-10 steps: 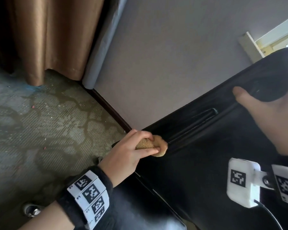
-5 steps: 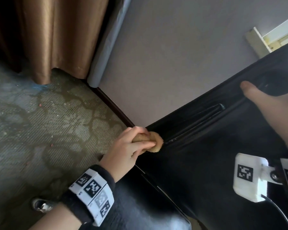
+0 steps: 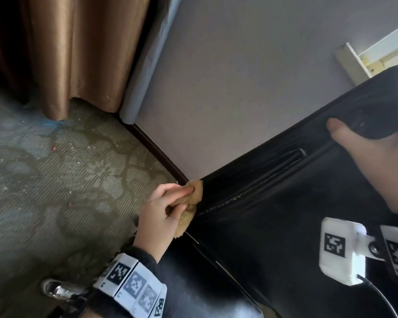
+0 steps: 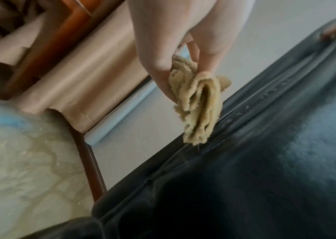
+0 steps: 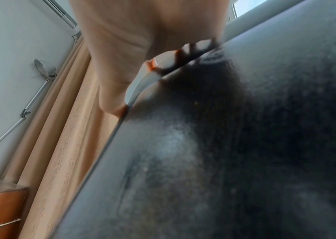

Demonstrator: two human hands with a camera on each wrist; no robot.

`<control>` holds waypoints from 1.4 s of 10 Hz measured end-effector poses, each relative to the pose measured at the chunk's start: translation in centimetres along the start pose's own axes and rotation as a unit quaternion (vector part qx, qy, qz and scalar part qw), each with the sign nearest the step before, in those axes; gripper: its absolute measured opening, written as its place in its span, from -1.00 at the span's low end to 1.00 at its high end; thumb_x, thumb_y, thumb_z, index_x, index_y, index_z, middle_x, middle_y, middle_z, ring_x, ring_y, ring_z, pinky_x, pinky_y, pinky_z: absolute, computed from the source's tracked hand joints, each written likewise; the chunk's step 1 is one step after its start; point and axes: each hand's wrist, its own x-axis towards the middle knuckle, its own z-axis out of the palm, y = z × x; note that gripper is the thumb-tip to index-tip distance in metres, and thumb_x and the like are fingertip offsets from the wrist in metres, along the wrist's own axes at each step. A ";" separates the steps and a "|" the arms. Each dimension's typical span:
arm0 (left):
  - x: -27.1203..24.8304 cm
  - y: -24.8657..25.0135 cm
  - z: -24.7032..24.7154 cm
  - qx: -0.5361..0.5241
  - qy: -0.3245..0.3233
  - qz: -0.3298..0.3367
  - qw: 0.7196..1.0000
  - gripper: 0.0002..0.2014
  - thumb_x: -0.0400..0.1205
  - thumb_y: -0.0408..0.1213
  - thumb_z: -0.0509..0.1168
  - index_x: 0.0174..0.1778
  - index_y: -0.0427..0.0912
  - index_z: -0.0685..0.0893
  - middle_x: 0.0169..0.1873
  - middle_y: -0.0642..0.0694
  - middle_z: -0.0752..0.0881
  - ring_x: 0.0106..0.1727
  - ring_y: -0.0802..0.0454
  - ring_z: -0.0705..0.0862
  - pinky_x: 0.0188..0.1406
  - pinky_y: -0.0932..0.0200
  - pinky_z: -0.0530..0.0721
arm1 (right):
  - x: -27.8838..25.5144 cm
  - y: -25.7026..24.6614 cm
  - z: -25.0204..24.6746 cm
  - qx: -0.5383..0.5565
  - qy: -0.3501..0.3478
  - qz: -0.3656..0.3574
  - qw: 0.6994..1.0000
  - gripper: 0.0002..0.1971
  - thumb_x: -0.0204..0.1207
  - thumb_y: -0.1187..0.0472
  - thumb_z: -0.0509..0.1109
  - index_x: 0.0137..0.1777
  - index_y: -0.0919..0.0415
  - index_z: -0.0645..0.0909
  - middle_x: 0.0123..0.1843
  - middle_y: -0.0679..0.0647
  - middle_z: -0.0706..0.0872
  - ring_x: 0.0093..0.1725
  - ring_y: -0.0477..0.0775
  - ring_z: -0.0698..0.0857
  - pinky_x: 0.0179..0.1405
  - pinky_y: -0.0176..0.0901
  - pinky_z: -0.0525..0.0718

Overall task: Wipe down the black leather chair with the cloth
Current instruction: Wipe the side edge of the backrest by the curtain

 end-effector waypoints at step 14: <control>5.0 1.9 0.6 0.052 0.011 0.028 0.998 -0.62 0.37 -0.69 0.37 -0.03 -0.18 0.80 -0.04 -0.01 0.67 0.02 0.08 0.66 0.01 0.63 0.49 | -1.3 -2.1 -1.2 -0.078 0.112 -0.025 0.990 -0.45 0.45 -0.09 0.12 0.48 -0.18 0.19 0.49 0.23 0.24 0.57 0.27 0.15 0.47 0.47 0.17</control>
